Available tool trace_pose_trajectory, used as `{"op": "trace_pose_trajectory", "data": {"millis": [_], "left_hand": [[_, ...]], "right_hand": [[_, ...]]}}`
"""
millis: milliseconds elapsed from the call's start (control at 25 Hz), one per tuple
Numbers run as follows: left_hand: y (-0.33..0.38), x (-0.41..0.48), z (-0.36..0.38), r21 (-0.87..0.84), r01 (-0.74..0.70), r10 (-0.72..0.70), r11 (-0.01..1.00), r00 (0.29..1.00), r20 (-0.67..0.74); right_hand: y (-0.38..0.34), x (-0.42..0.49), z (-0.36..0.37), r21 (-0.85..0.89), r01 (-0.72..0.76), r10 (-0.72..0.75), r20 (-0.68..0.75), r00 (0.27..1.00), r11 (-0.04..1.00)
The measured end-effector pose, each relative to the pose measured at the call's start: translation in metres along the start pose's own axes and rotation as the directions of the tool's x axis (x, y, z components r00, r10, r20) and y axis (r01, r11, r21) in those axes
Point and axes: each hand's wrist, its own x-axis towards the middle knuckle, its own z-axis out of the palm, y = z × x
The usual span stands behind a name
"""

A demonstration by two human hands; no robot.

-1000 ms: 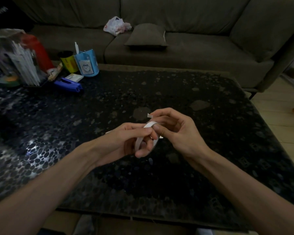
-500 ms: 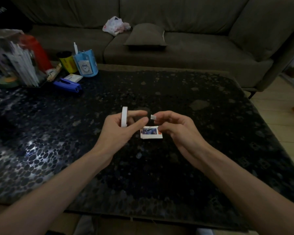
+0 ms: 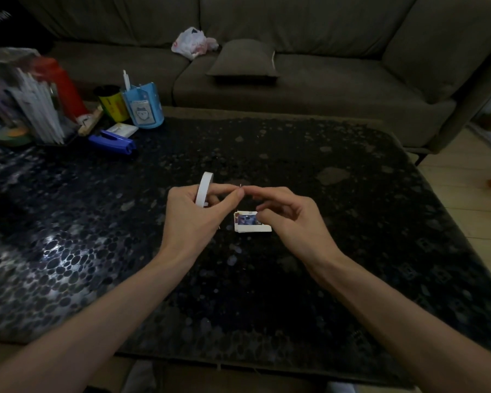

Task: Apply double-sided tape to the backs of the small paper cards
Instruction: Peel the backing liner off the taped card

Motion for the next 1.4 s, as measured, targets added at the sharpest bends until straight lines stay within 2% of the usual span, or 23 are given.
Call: {"op": "trace_pose_trajectory", "data": {"millis": [240, 680, 920, 1120, 1240, 1400], "left_hand": [[-0.002, 0.003, 0.003, -0.062, 0.108, -0.108, 0.992, 0.994, 0.008], [-0.011, 0.008, 0.001, -0.052, 0.215, -0.214, 0.975, 0.976, 0.034], [-0.01, 0.008, -0.001, -0.046, 0.217, -0.214, 0.975, 0.975, 0.067], [-0.007, 0.005, 0.0, -0.057, 0.233, -0.227, 0.971, 0.969, 0.095], [-0.006, 0.006, 0.001, -0.039, 0.235, -0.232, 0.971, 0.97, 0.074], [-0.004, 0.006, 0.002, -0.032, 0.229, -0.226, 0.973, 0.971, 0.081]], "right_hand": [[-0.001, -0.001, -0.001, -0.083, 0.047, -0.047, -0.007, 0.999, 0.995], [0.006, 0.001, -0.002, -0.215, 0.05, -0.048, 0.012, 0.999, 0.975], [0.006, 0.001, -0.001, -0.156, 0.091, -0.09, 0.014, 0.996, 0.984], [0.006, 0.001, -0.005, -0.184, 0.129, -0.151, -0.11, 0.982, 0.974], [0.006, 0.003, -0.006, -0.152, 0.068, -0.091, -0.152, 0.984, 0.986], [0.006, 0.004, -0.005, -0.065, 0.001, -0.01, -0.132, 0.991, 0.998]]}}
